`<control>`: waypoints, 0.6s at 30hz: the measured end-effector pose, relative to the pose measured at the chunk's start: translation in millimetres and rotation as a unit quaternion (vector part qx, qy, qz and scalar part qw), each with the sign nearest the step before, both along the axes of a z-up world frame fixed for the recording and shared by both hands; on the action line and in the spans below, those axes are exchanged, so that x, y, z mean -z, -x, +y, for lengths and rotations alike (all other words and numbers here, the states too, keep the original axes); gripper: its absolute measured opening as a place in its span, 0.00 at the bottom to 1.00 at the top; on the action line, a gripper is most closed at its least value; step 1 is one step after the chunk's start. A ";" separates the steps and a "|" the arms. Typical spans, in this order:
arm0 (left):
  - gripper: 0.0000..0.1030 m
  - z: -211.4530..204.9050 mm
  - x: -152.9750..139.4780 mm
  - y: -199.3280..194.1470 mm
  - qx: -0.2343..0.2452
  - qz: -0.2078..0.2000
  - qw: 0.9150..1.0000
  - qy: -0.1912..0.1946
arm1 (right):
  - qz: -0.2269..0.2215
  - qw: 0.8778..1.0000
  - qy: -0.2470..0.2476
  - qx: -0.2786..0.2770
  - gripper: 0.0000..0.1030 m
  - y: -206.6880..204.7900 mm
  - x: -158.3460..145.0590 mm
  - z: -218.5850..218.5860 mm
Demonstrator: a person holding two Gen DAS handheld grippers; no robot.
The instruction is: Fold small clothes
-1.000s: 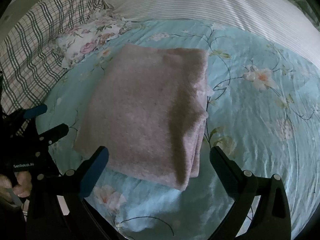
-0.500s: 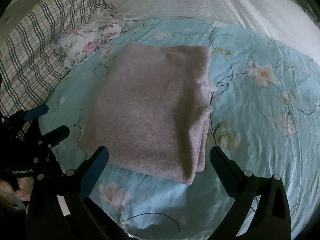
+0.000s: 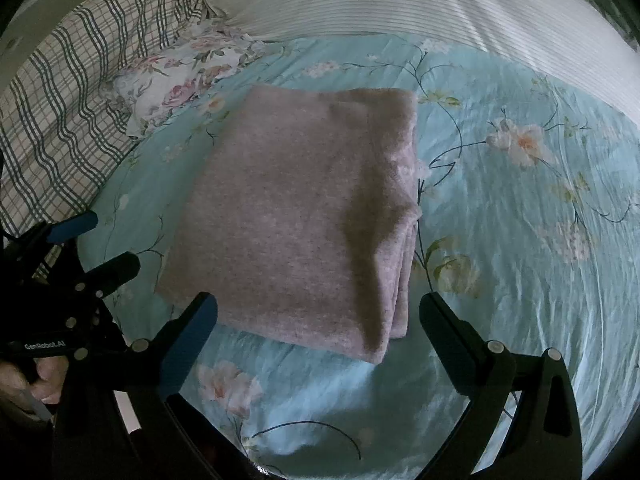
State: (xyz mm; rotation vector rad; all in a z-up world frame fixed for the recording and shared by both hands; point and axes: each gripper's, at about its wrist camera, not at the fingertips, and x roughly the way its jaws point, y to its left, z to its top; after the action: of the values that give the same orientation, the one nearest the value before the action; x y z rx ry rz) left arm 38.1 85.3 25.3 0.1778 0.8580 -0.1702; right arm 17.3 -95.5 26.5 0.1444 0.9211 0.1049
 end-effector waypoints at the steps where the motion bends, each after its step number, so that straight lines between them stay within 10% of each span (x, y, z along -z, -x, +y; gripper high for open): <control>1: 0.96 -0.2 0.0 0.0 0.000 0.000 1.000 0.000 | -0.001 1.000 0.000 -0.001 0.98 0.0 0.1 -0.5; 18: 0.96 -2.9 -0.4 2.2 0.005 0.001 1.000 0.004 | -0.004 1.000 -0.002 0.006 0.98 5.8 -2.6 0.1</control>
State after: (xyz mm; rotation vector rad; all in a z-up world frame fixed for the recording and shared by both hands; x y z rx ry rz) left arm 35.9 82.4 25.8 0.1748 0.8579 -0.1841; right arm 11.5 -95.4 29.1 0.1531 0.9122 0.0950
